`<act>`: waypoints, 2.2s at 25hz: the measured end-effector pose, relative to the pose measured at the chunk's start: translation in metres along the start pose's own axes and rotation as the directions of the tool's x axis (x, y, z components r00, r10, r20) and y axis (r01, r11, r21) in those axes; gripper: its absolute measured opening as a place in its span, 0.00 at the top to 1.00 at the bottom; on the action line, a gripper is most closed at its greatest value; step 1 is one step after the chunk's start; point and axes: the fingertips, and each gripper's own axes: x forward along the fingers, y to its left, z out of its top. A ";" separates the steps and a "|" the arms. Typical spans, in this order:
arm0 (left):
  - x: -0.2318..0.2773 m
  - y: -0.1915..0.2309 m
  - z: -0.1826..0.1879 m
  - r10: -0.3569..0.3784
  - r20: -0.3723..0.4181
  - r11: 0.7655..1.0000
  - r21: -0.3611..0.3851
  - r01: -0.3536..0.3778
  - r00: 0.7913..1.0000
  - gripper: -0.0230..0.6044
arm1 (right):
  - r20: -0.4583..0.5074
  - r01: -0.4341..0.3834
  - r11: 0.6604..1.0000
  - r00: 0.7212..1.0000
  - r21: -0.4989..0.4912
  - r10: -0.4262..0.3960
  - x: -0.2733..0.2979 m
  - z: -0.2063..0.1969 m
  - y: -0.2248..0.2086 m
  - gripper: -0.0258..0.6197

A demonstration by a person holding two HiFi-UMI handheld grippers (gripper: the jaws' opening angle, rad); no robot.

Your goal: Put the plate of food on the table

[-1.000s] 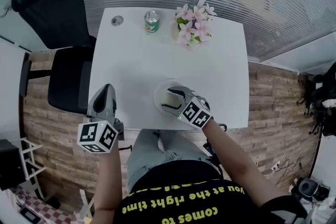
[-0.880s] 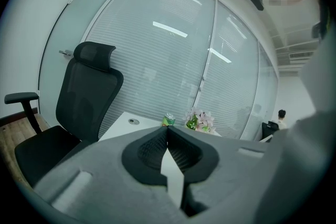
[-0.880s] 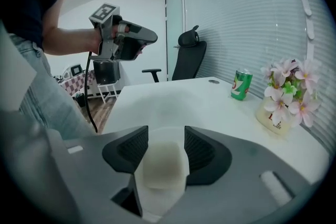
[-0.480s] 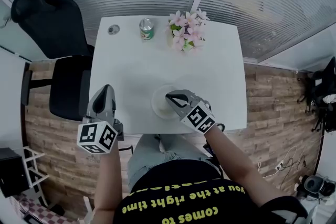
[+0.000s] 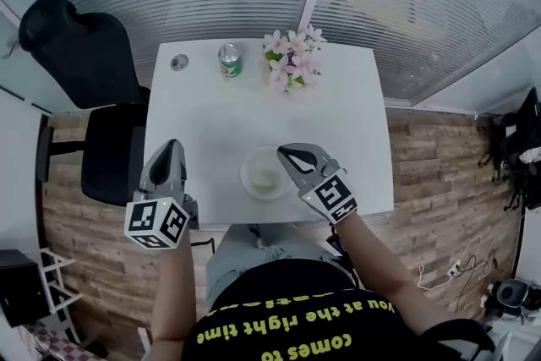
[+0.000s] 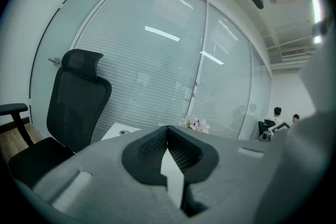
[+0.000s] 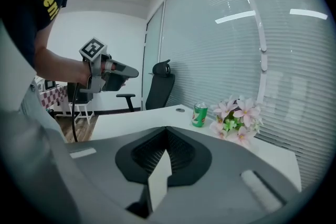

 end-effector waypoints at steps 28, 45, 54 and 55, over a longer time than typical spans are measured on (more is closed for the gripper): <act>0.024 -0.030 0.060 -0.083 0.073 0.991 0.107 0.075 0.994 0.96 | 0.253 0.290 0.949 0.915 0.125 -0.313 -0.101 0.103 -0.081 0.95; 0.029 -0.030 0.055 -0.083 0.058 0.991 0.107 0.077 0.995 0.96 | 0.298 0.292 0.928 0.887 0.230 -0.353 -0.121 0.118 -0.093 0.95; 0.032 -0.030 0.052 -0.085 0.055 0.991 0.104 0.079 0.995 0.96 | 0.296 0.285 0.933 0.892 0.220 -0.342 -0.116 0.119 -0.095 0.95; 0.032 -0.031 0.051 -0.086 0.055 0.991 0.104 0.080 0.995 0.96 | 0.295 0.285 0.933 0.892 0.219 -0.341 -0.115 0.118 -0.095 0.95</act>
